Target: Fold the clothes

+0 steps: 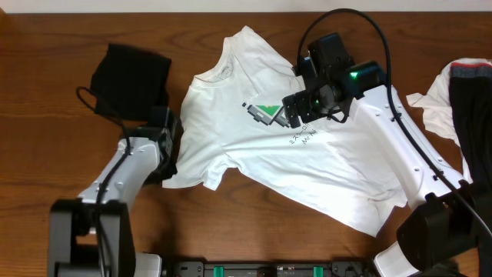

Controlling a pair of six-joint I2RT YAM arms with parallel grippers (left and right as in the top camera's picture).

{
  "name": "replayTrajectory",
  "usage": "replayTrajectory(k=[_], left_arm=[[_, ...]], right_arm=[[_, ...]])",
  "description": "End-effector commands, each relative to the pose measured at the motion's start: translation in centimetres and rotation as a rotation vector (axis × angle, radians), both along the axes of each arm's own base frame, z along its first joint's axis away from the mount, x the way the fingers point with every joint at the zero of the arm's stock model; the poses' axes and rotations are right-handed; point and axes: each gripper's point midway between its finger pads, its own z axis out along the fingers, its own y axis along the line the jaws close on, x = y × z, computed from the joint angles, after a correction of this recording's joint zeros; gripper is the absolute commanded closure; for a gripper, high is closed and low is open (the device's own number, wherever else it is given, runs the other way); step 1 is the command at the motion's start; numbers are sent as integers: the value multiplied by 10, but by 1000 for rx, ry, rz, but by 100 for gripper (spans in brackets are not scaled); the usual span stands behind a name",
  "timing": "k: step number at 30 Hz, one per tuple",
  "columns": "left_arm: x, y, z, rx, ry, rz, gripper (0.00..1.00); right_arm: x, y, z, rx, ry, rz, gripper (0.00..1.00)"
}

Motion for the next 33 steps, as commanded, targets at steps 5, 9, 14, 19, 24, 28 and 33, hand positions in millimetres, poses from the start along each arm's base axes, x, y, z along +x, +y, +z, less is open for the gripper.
replayTrajectory(k=[5, 9, 14, 19, 24, 28, 33], left_arm=[[20, -42, 29, -249, -140, 11, 64], [11, -57, 17, -332, -90, 11, 64], [6, -56, -4, -326, -26, 20, 81], [13, -62, -20, -353, -5, -23, 94], [9, -62, -30, -349, 36, -21, 94], [7, -61, -35, -347, 54, -20, 94], [3, -59, -46, -331, 91, -15, 94]], right_arm=[[1, 0, 4, -2, -13, 0, 1], [1, 0, 4, -2, -13, 0, 1], [1, 0, 4, -2, -13, 0, 1], [1, 0, 4, -2, -13, 0, 1], [1, 0, 4, -2, -13, 0, 1], [1, 0, 4, -2, -13, 0, 1], [1, 0, 4, -2, -13, 0, 1]])
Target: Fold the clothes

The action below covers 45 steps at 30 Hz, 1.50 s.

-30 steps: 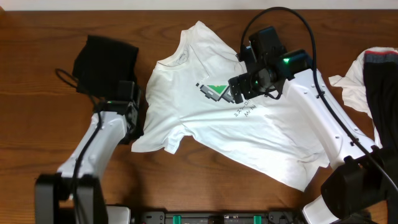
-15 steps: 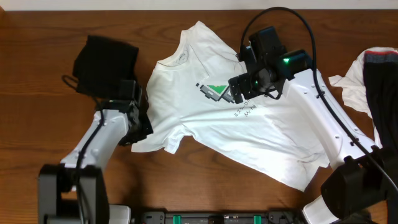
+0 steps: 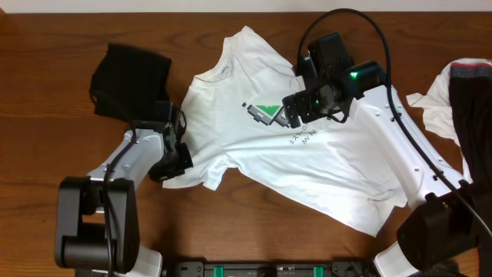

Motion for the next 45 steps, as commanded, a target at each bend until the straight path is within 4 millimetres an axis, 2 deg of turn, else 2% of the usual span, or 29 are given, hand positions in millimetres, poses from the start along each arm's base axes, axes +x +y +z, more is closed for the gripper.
replayTrajectory(k=[1, 6, 14, 17, 22, 32, 40, 45], left_arm=[[-9, 5, -13, 28, 48, -18, 94], [-5, 24, -22, 143, 51, -26, 94], [1, 51, -17, 304, 22, -29, 94], [0, 51, -17, 304, 27, -28, 94], [-12, 51, -16, 302, 74, -3, 94], [-25, 33, -19, 190, 128, 2, 94], [-41, 34, -16, 201, 190, 40, 94], [-42, 34, -13, 202, 192, 34, 94]], right_arm=[[1, 0, 4, -1, -13, 0, 1], [1, 0, 4, -1, -13, 0, 1], [1, 0, 4, -1, -13, 0, 1], [1, 0, 4, -1, -13, 0, 1], [1, 0, 4, -1, -13, 0, 1], [1, 0, 4, -1, -13, 0, 1], [1, 0, 4, -1, -13, 0, 1], [1, 0, 4, -1, -13, 0, 1]])
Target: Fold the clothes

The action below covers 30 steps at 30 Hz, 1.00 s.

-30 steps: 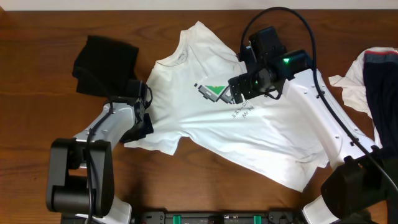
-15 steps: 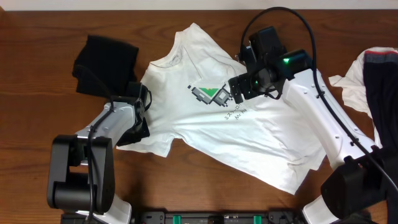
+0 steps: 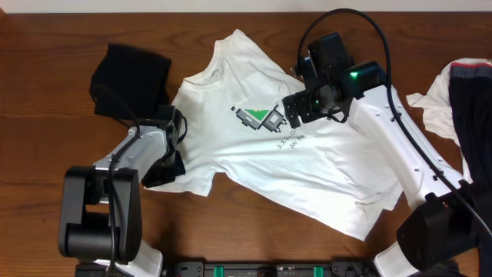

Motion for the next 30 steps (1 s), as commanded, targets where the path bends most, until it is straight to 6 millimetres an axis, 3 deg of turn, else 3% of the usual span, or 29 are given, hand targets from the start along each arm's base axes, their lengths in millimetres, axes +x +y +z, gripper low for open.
replayTrajectory(k=[1, 11, 15, 22, 30], left_arm=[[-16, -4, -8, -32, 52, 25, 94], [26, -8, 68, -72, -321, 18, 94], [55, -12, 83, -93, -473, 13, 94], [108, -48, 68, -273, -585, -125, 94], [135, -51, 24, -267, -578, -182, 94]], right_arm=[[1, 0, 4, -2, -13, 0, 1], [1, 0, 4, -2, -13, 0, 1], [1, 0, 4, -2, -13, 0, 1], [1, 0, 4, -2, -13, 0, 1], [1, 0, 4, -2, -13, 0, 1]])
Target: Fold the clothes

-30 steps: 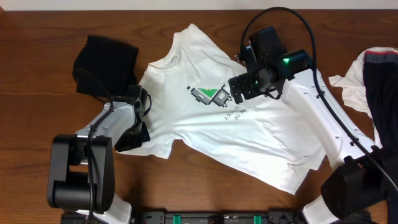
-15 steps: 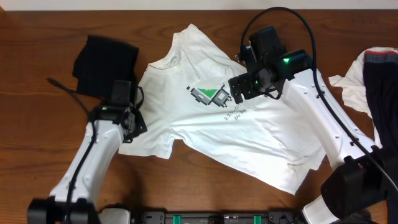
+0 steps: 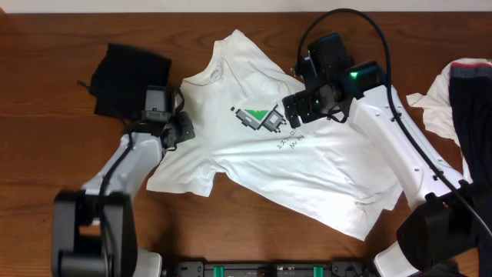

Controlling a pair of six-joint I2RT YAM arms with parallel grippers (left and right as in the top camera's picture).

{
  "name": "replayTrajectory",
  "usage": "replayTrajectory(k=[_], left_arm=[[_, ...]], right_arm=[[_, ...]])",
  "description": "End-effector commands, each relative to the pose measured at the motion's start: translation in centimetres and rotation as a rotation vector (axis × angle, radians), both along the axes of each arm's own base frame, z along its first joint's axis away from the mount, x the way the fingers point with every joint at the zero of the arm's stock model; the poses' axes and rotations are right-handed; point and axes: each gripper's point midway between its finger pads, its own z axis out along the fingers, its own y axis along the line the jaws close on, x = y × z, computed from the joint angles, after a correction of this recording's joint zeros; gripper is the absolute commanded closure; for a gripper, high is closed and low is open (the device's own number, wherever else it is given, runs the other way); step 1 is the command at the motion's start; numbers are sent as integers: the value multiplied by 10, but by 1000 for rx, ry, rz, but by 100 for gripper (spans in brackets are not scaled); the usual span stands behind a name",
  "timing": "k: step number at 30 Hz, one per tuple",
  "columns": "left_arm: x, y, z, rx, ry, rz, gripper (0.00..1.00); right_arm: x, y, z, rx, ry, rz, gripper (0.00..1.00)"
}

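A white T-shirt (image 3: 307, 165) with a green and grey print (image 3: 257, 117) lies spread face up across the table, collar toward the far left and hem toward the near right. My left gripper (image 3: 182, 128) sits at the shirt's left shoulder edge, above the flat left sleeve (image 3: 181, 175), and looks open with nothing in it. My right gripper (image 3: 294, 112) hangs over the chest just right of the print. Its jaws are hidden under the wrist, and no cloth is lifted there.
A black garment (image 3: 127, 71) lies bunched at the far left, just behind the left arm. A white and dark pile of clothes (image 3: 461, 92) sits at the right edge. Bare wooden table (image 3: 254, 223) shows in front of the shirt.
My left gripper has moved from the sleeve's outer edge up to the shoulder. The sleeve stays flat where it was. The shirt and the right arm have not shifted.
First my left gripper was at the crumpled left sleeve, the shirt lying further right. Then it sat on the sleeve. A second ago the whole shirt had slid left and the sleeve lay flatter. Now the gripper is off the sleeve, at the shoulder. The right arm stayed put.
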Motion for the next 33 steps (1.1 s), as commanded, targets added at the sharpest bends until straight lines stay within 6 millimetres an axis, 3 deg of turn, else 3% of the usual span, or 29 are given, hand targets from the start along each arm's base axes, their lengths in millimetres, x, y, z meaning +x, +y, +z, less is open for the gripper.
replayTrajectory(k=[1, 9, 18, 28, 33], left_arm=[[1, -2, -20, 10, 29, -50, 94], [-3, 0, -49, 44, 89, -94, 94], [-43, 6, -61, 33, 265, -15, 94], [-88, 10, -66, 25, 451, 80, 94], [-88, 10, -57, 24, 437, 78, 94]], right_arm=[[1, 0, 4, -1, -13, 0, 1], [1, 0, 4, -1, -13, 0, 1], [1, 0, 4, -1, -13, 0, 1], [1, 0, 4, -1, -13, 0, 1], [1, 0, 4, -1, -13, 0, 1]])
